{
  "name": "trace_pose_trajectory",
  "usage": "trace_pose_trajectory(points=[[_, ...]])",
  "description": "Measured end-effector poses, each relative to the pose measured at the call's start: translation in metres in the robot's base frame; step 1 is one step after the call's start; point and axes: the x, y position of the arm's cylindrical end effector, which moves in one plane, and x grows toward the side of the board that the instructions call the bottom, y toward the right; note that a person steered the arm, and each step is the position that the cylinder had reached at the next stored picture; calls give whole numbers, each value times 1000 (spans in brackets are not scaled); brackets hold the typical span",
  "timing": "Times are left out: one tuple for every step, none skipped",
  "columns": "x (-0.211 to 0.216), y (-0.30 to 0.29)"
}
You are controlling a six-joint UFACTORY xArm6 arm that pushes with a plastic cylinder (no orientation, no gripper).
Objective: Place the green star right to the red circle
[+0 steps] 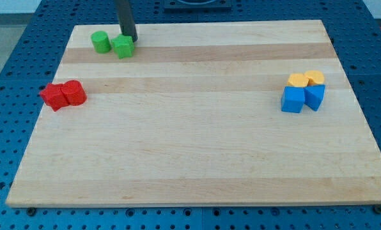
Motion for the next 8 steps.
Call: trace_pose_trajectory(points=[[43,-2],[78,-2],[94,-2],[83,-5],[50,-14],[66,-43],[102,-43],[109,-43]])
